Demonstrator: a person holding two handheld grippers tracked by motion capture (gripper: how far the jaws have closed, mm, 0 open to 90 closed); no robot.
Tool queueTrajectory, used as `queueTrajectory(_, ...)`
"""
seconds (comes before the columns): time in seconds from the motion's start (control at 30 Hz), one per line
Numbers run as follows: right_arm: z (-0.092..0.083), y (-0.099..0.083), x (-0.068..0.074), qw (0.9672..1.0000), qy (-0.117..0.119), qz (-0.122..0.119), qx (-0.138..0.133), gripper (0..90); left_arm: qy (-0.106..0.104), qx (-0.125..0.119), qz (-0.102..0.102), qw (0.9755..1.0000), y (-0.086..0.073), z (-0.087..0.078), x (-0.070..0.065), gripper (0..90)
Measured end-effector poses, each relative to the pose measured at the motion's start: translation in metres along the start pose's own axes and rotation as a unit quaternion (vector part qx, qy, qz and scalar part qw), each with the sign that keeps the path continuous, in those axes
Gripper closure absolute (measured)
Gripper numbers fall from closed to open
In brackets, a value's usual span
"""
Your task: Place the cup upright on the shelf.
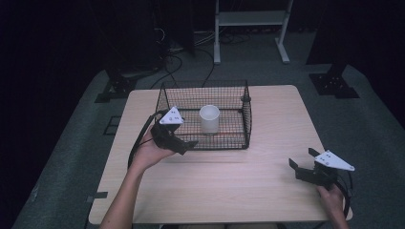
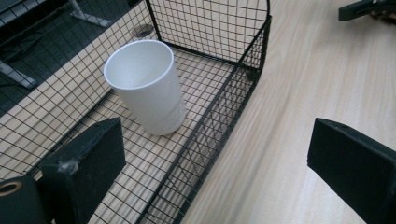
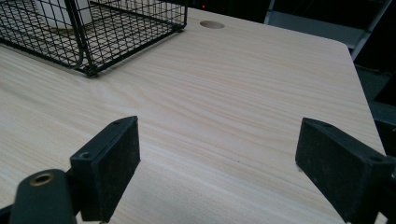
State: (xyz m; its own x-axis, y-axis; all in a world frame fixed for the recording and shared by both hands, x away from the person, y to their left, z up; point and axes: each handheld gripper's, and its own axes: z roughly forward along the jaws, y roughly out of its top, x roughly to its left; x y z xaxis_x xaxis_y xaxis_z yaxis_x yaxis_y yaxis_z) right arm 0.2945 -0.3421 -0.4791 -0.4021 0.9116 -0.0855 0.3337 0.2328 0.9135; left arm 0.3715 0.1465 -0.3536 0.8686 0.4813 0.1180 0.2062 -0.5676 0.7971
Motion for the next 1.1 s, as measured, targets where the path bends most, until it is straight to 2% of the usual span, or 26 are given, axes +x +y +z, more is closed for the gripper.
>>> queueTrajectory(0.9,0.0,0.0,0.0,1.0,-0.001,0.001,0.0,13.1,0.006,-0.023,-0.013,0.9996,-0.035,-0.018,-0.028,3.5)
queueTrajectory(1.1,0.0,0.0,0.0,1.0,-0.001,0.002,0.0,13.1,0.007,-0.019,-0.014,0.9997,-0.043,-0.02,-0.034,3.5)
